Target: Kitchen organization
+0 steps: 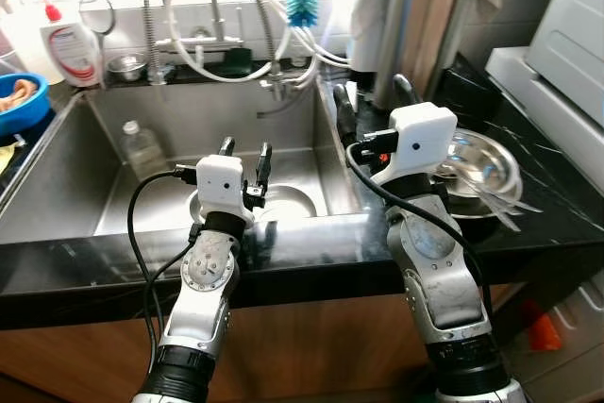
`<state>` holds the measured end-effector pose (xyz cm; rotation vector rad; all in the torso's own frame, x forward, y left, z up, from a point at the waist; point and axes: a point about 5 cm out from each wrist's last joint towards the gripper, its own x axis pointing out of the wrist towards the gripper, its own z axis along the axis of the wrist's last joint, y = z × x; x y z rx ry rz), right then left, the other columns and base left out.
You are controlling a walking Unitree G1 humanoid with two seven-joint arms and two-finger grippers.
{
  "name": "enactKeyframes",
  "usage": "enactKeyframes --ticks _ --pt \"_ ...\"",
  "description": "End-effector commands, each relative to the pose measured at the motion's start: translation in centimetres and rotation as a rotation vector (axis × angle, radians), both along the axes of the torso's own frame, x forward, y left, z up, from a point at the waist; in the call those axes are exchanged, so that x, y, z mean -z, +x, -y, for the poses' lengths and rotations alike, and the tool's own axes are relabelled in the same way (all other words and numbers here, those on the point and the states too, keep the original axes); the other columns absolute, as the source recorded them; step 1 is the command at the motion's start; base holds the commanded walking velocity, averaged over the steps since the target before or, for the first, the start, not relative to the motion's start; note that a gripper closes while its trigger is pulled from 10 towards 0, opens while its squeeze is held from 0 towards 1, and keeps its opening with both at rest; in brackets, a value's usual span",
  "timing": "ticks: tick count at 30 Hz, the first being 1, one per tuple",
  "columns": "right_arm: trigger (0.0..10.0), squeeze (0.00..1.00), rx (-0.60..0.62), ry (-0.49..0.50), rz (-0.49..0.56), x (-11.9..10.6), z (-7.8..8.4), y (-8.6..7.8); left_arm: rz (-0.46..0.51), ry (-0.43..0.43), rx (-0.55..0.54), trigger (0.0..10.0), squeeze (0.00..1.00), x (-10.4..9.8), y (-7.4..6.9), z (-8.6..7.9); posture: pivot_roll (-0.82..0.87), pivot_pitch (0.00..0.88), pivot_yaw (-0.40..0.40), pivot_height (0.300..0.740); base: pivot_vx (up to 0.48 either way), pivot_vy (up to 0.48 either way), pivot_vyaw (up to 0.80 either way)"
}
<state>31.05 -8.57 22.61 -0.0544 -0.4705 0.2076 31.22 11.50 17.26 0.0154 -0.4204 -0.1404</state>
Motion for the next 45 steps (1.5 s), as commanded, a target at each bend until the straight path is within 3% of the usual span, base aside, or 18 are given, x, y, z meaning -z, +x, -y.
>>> enactKeyframes --ticks 1,7,21,25,28,33,45 --pt "10.0 0.00 0.052 0.017 -0.024 0.5 0.7 0.1 0.014 -0.002 0.006 10.0 0.00 -0.5 0.1 -0.1 -0.14 0.000 0.043 0.740 0.000 0.472 -0.77" --pt "10.0 0.00 0.088 0.019 -0.002 0.5 1.4 0.0 0.015 0.000 0.001 10.0 0.00 -0.6 0.2 -0.2 -0.14 0.000 0.052 0.740 0.000 0.440 -0.63" --pt "10.0 0.00 0.185 0.027 0.025 0.0 3.0 -0.5 0.014 0.005 -0.008 10.0 0.00 -0.6 0.2 -0.3 -0.15 0.000 0.054 0.740 0.000 0.000 0.00" --pt "10.0 0.00 0.342 0.042 0.011 0.8 5.8 -1.8 0.009 0.006 -0.006 10.0 0.00 -0.5 0.1 -0.3 -0.15 0.000 0.053 0.740 0.000 0.000 0.00" --pt "10.0 0.00 0.381 0.008 -0.043 2.4 7.0 -2.6 0.005 0.006 -0.003 10.0 0.00 -0.4 0.2 -0.3 -0.17 0.000 0.058 0.740 0.000 0.000 0.00" --pt "10.0 0.00 0.345 -0.016 -0.098 3.7 6.7 -2.5 0.001 0.000 0.003 10.0 0.00 -0.3 0.3 0.0 -0.18 0.000 0.061 0.740 0.000 0.000 0.00" --pt "10.0 0.00 0.231 -0.020 -0.126 4.1 4.7 -2.3 0.002 -0.007 -0.005 10.0 0.00 -0.3 0.1 -0.1 -0.16 0.000 0.047 0.740 0.000 0.000 0.00"
